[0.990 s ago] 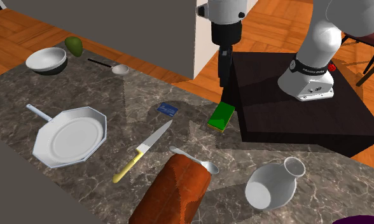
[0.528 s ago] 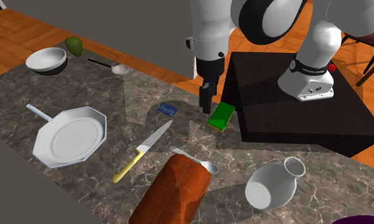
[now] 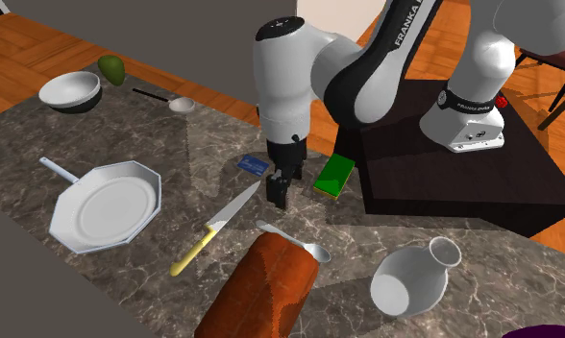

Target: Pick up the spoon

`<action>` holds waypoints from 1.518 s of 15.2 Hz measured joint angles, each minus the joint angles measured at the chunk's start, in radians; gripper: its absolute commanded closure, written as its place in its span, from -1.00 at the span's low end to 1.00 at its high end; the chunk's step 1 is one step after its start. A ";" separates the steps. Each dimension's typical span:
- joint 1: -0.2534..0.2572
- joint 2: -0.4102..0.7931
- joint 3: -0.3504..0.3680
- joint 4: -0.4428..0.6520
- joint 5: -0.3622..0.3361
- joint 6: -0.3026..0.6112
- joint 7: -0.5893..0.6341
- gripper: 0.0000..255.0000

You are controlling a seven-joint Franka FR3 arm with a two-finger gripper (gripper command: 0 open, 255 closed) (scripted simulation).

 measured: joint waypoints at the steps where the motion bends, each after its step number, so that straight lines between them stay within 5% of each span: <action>1: 0.017 0.044 -0.015 0.035 -0.018 0.014 0.028 -1.00; 6: 0.097 0.236 -0.082 0.199 -0.071 0.059 0.135 -1.00; 14: 0.120 0.352 -0.105 0.253 -0.085 0.123 0.146 -1.00; 15: 0.122 0.358 -0.106 0.255 -0.085 0.127 0.146 1.00; 23: 0.124 0.363 -0.106 0.256 -0.086 0.131 0.147 1.00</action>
